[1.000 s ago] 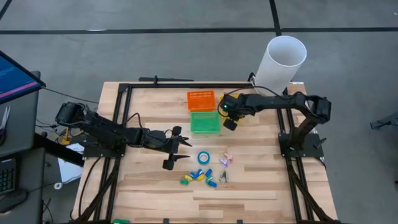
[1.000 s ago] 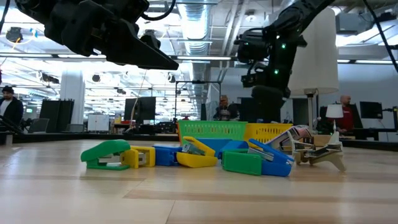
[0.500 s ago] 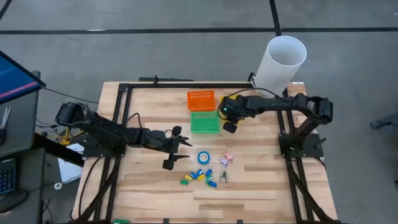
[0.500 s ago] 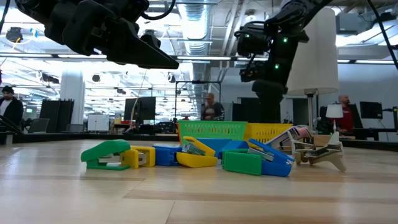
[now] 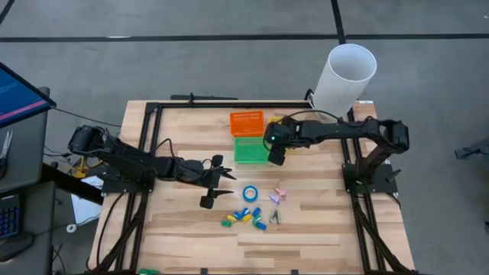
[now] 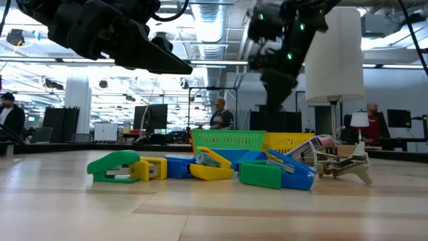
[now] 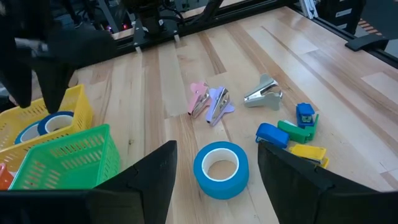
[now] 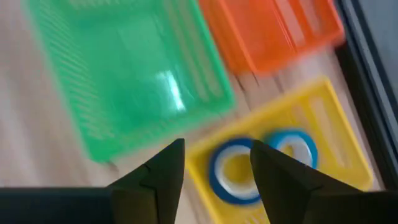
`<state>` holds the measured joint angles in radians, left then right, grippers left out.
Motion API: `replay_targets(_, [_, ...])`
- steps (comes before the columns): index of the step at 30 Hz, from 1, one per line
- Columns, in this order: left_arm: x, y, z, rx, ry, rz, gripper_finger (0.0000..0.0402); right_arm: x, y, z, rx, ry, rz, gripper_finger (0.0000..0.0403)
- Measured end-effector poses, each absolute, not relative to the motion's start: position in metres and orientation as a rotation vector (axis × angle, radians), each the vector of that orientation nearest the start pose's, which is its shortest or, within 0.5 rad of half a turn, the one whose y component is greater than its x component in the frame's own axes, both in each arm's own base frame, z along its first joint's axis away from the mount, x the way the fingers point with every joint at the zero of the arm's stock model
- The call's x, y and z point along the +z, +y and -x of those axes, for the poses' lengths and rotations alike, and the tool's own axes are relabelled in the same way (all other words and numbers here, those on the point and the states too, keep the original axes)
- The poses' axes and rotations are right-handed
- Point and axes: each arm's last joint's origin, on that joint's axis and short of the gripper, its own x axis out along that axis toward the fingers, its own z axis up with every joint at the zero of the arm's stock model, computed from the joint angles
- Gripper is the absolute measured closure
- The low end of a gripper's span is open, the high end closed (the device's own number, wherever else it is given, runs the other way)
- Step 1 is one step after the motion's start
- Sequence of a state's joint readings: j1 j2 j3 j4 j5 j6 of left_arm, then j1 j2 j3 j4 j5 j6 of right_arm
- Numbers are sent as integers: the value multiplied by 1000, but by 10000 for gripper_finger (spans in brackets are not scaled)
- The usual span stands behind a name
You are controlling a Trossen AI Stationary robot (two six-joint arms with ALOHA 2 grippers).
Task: Pick and place Stapler, Stapler remover, tape
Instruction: Put the light blue tape into the yellow bin
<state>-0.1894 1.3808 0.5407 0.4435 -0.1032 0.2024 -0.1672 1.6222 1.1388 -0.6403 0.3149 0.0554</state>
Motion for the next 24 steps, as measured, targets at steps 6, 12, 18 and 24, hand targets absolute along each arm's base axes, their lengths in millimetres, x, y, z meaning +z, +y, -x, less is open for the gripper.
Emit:
replay_targets(6, [183,-47,-263,-122,384,-243,188,234,-10,-335,-314,935,57,240])
replay_targets(12, [183,-47,-263,-115,386,-211,188,231,40,-343,-151,862,83,240])
replay_targets(18, [183,-49,-263,-110,390,-154,188,203,66,-350,-84,919,144,217])
replay_targets(24, [182,-55,-261,-132,398,-144,188,165,74,-363,-79,1009,175,193])
